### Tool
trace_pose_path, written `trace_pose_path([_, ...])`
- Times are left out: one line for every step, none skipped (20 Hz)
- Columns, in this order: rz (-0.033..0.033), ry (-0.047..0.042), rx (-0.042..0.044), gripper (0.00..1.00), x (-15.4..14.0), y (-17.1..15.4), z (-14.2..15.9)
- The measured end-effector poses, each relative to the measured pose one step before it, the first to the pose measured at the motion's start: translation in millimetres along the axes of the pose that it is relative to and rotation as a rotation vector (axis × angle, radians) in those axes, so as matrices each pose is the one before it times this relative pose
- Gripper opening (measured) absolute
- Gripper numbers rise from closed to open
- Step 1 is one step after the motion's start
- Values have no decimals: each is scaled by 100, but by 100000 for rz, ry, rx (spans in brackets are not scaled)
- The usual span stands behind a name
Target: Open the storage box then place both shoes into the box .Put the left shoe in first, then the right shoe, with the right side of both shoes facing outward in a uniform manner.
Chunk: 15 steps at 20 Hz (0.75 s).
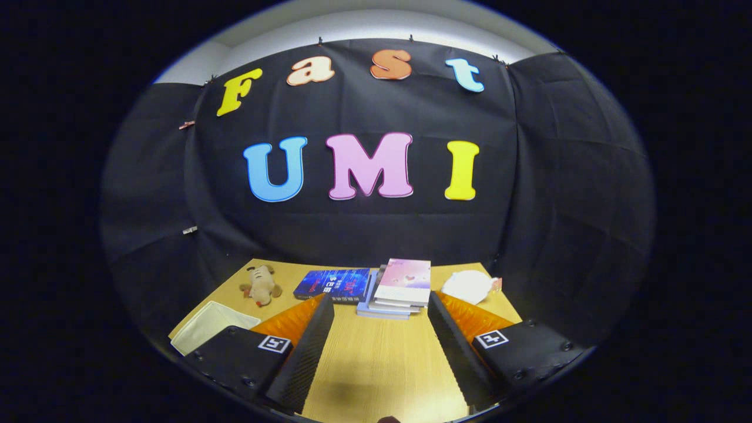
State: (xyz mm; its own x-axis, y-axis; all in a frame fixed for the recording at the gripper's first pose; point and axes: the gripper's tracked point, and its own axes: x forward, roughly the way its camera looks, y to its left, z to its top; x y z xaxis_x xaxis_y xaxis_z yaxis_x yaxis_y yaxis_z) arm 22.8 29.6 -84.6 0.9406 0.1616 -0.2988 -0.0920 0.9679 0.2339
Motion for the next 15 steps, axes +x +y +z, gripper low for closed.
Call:
trace_pose_path([511,-3058,-1162,98,-487,258,666])
trace_pose_path([-159,-2337,-569,97,-488,82,577])
trace_pose_path([-400,-1761,204,97,-370,26,498])
trace_pose_path([-712,-2292,237,97,-277,-67,629])
trace_pose_path([-1139,-2030,-84,97,-315,-243,522])
trace_pose_path([-880,-1463,-592,97,-139,-287,384])
trace_pose_path([-364,-565,-522,97,-198,-144,174])
trace_pose_path([-103,-393,-556,97,-546,-395,314])
trace_pose_path([-272,-564,-738,97,-381,-321,335])
trace_pose_path([45,-528,-471,97,-77,-96,88])
trace_pose_path([56,-133,-285,97,80,66,-145])
trace_pose_path([348,-538,322,97,44,-17,114])
trace_pose_path([144,-309,71,97,-36,-138,74])
trace_pose_path([129,-463,-153,97,38,-245,-17])
trace_pose_path([525,207,-239,96,-76,-146,-84])
